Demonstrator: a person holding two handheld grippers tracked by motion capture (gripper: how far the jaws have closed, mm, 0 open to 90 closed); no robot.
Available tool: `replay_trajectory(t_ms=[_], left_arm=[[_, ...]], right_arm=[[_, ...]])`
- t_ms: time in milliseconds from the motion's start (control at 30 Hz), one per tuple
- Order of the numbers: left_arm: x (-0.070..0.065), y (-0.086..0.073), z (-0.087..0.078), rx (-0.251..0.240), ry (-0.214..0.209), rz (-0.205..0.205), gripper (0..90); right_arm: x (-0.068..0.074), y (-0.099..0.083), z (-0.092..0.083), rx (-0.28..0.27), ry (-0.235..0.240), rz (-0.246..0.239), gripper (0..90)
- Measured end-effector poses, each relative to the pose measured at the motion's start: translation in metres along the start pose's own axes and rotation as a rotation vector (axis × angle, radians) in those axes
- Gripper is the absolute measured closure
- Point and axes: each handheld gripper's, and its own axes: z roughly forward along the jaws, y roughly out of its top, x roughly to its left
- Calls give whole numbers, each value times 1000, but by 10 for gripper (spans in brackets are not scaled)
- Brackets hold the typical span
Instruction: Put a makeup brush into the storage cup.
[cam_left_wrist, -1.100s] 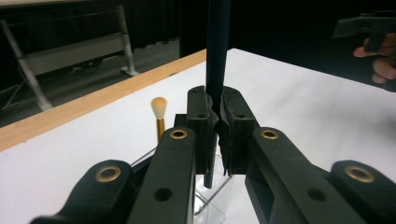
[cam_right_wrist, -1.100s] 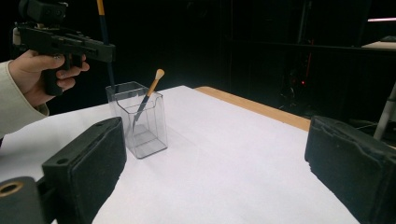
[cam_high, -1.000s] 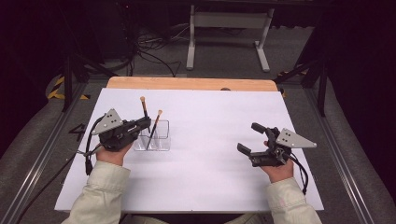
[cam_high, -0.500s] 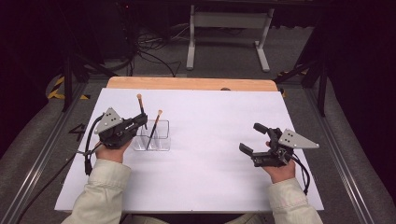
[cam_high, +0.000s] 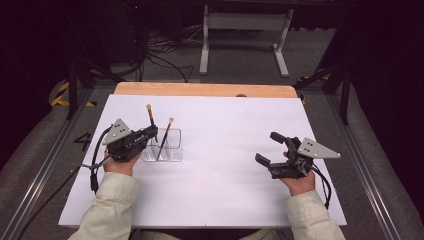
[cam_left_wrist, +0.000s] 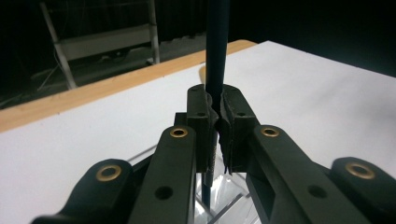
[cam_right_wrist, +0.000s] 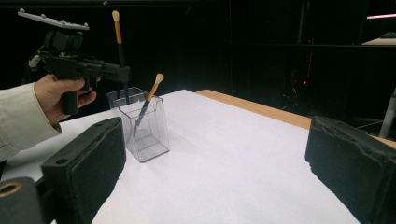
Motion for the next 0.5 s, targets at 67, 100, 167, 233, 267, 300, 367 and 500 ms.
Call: replay_trajectory(t_ms=[67,100,167,233,267,300,367,500], left_arm=[[1,-3,0,6,-3,-8,834],[1,-3,0,7,-2,-7,834],[0,-4,0,10,-9,2,833],[-1,-5,0,18,-14,9,833],[-1,-6,0,23,-12,10,833],[-1,-6,0,31,-9,10,833],[-1,-7,0,33,-10,12,833],[0,-12,3,48,-10,4,833]], right_arm=[[0,0,0,-1,1,1,54],[0,0,0,1,1,4,54],[-1,0,1,1,2,3,54],[-1,-1,2,3,4,5,54],[-1,-1,2,2,4,7,54],[-1,-1,2,1,6,8,54],[-1,-1,2,3,8,9,55],[-1,-1,3,4,10,12,55]])
